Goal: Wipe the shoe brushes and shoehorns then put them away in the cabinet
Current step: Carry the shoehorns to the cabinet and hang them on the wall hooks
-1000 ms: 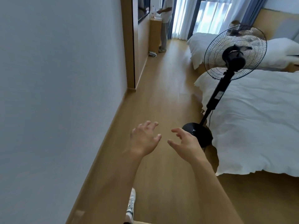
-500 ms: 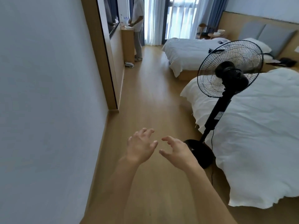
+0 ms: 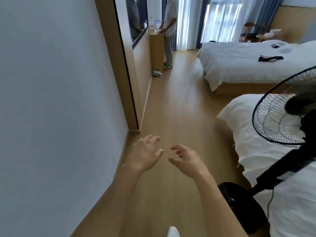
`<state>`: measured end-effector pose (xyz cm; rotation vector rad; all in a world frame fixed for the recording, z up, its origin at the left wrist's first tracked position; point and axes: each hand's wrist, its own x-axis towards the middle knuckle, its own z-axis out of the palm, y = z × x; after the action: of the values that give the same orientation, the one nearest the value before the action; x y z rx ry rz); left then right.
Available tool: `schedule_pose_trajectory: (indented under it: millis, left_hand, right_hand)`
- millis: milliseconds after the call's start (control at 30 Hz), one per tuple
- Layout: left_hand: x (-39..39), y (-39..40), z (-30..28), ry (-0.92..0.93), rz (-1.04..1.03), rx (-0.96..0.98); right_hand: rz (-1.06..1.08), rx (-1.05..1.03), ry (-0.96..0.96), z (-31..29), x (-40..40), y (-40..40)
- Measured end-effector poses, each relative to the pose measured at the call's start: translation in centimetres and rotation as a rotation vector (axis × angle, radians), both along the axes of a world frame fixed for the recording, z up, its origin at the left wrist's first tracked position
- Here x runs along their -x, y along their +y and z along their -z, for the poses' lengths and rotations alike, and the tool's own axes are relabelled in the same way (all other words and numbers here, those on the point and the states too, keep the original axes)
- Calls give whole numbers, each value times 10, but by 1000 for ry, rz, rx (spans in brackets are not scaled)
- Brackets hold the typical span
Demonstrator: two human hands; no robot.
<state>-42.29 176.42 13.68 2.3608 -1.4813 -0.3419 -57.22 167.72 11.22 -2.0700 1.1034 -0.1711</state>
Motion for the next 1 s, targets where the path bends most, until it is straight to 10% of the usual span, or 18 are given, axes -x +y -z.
schedule_pose_trajectory:
  millis: [1000]
  left_hand:
    - [-291,-651,23,-110,371,-34]
  right_hand:
    - [382,217,349,-5,-272,-572]
